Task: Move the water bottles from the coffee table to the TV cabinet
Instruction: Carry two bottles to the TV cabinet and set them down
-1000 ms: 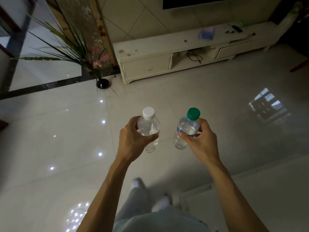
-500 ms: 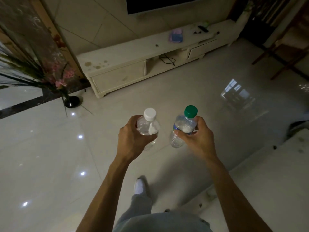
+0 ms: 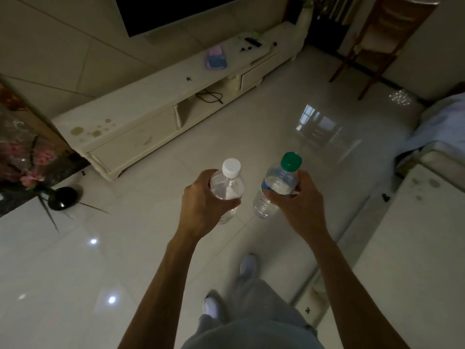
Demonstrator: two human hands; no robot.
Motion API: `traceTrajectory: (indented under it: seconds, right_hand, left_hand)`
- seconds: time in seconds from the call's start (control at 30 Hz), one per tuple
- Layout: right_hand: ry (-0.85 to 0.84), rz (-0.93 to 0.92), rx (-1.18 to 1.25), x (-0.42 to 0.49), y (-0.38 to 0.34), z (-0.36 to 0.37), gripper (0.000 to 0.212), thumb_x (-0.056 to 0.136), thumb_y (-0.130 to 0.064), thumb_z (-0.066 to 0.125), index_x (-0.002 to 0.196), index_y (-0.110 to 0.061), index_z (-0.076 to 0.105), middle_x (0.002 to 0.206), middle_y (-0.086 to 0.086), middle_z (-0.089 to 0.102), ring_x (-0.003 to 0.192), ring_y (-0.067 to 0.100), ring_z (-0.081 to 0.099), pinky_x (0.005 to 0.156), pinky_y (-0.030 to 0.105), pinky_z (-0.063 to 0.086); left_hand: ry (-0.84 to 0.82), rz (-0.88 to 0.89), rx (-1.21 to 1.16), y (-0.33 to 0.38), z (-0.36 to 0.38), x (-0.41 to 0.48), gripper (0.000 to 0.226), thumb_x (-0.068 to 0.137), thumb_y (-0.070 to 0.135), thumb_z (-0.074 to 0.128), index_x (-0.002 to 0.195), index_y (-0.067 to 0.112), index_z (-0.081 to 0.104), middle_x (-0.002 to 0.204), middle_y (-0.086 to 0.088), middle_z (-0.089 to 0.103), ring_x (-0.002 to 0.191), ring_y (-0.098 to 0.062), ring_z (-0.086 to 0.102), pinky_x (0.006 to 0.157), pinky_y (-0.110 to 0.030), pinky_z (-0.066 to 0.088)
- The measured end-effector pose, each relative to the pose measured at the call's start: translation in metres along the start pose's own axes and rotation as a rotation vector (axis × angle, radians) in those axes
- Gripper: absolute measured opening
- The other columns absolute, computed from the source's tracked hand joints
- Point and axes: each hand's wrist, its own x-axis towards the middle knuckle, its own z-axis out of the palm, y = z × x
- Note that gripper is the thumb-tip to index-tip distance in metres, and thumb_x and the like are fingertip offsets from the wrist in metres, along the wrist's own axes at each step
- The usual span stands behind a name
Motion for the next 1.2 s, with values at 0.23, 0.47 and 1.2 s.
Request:
traceTrajectory:
  seconds: [0.23, 0.47, 1.2]
  right_hand:
    - [0.063, 0.049, 0.02, 0.066, 0.016, -0.004, 0.062, 0.065, -0.042, 0.085, 0.116, -0.021, 0.058, 0.095, -0.007, 0.069, 0.085, 0.011, 0.067, 0.073, 0.022, 0.05]
    - [0.097, 0.038, -0.006, 0.158, 0.024, -0.021, 0.064, 0.065, -0.046, 0.084, 0.119, -0.024, 0.057, 0.099, -0.01, 0.07, 0.086, 0.01, 0.067, 0.077, 0.027, 0.054]
    - [0.21, 0.128, -0.016, 0.412, -0.006, 0.019, 0.065, 0.067, -0.036, 0.086, 0.123, -0.019, 0.056, 0.101, -0.008, 0.068, 0.087, 0.01, 0.067, 0.07, 0.013, 0.046]
  left_hand:
    - [-0.042, 0.014, 0.015, 0.014, 0.033, 0.072, 0.072, 0.057, 0.038, 0.088, 0.119, 0.019, 0.057, 0.108, 0.003, 0.069, 0.097, -0.016, 0.064, 0.084, -0.032, 0.053]
    - [-0.066, 0.077, 0.029, 0.053, 0.066, 0.16, 0.072, 0.06, 0.038, 0.086, 0.121, 0.016, 0.056, 0.111, 0.002, 0.067, 0.099, -0.014, 0.062, 0.084, -0.026, 0.049]
    - [-0.231, 0.144, -0.005, 0.087, 0.109, 0.449, 0.07, 0.058, 0.036, 0.087, 0.119, 0.021, 0.056, 0.096, 0.015, 0.058, 0.09, -0.009, 0.058, 0.083, -0.025, 0.047]
